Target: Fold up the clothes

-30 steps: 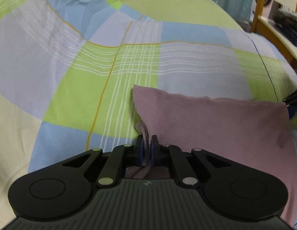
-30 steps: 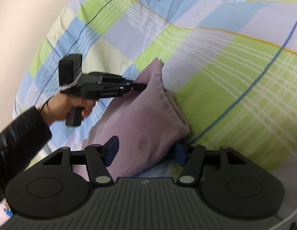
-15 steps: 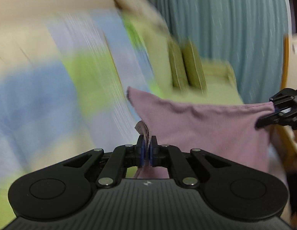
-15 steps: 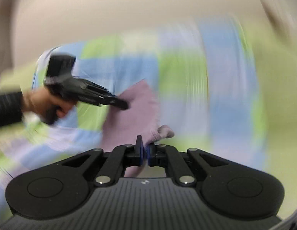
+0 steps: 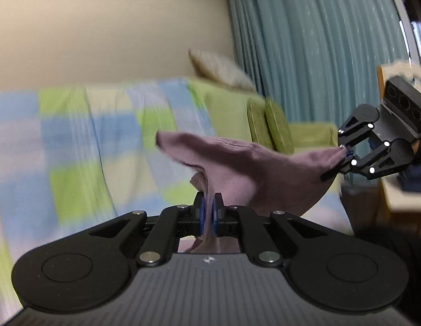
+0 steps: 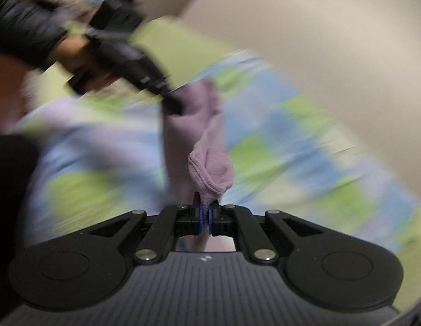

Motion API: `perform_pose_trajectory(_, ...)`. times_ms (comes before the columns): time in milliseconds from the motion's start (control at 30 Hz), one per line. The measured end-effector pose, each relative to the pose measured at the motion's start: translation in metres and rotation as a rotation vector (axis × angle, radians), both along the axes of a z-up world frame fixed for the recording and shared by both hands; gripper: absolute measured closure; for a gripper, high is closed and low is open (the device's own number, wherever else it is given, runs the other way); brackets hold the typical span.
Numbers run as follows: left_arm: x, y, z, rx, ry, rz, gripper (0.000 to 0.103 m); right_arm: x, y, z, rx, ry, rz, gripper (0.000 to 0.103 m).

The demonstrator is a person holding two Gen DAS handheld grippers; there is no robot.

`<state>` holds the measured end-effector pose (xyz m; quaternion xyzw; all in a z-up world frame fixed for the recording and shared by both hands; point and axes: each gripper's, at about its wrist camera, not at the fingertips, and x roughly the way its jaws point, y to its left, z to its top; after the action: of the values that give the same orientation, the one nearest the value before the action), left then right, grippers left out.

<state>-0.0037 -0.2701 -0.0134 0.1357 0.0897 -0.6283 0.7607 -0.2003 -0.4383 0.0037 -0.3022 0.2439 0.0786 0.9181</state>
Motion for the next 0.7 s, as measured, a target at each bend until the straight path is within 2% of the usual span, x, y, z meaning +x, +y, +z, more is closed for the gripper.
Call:
perform_pose_trajectory(67, -0.027, 0.017, -0.042, 0.077, 0.059, 0.030, 0.100, -0.013, 0.015, -0.038, 0.024, 0.110, 0.026, 0.101)
perform_pose_trajectory(133, -0.035, 0.022, -0.057, 0.118, 0.098, 0.049, 0.100, -0.021, 0.021, -0.055, 0.031, 0.155, 0.032, 0.101)
perform_pose_trajectory(233, -0.022, 0.028, -0.052, 0.107, 0.154, 0.046, 0.100, -0.022, 0.017, -0.052, 0.055, 0.173, 0.043, 0.101)
perform_pose_trajectory(300, -0.001, 0.022, -0.037, 0.089, 0.175, 0.045, 0.100, -0.011, 0.001, -0.033, 0.097, 0.180, 0.063, 0.101)
perform_pose_trajectory(367, 0.029, 0.009, -0.022, 0.079, 0.225, 0.059, 0.100, 0.009, -0.022, -0.013, 0.204, 0.211, 0.075, 0.101)
perform_pose_trajectory(500, 0.095, -0.039, -0.023, 0.122, 0.384, 0.109, 0.100, 0.068, -0.098, 0.014, 0.467, 0.286, 0.050, 0.101)
perform_pose_trajectory(533, 0.115, -0.051, -0.035, 0.140, 0.437, 0.123, 0.100, 0.085, -0.120, 0.012, 0.533, 0.304, 0.029, 0.101)
perform_pose_trajectory(600, 0.141, -0.070, -0.049, 0.144, 0.480, 0.149, 0.100, 0.115, -0.160, 0.003, 0.671, 0.327, -0.030, 0.101)
perform_pose_trajectory(700, 0.158, -0.083, -0.082, 0.213, 0.552, 0.170, 0.099, 0.144, -0.216, -0.037, 0.883, 0.351, -0.139, 0.100)
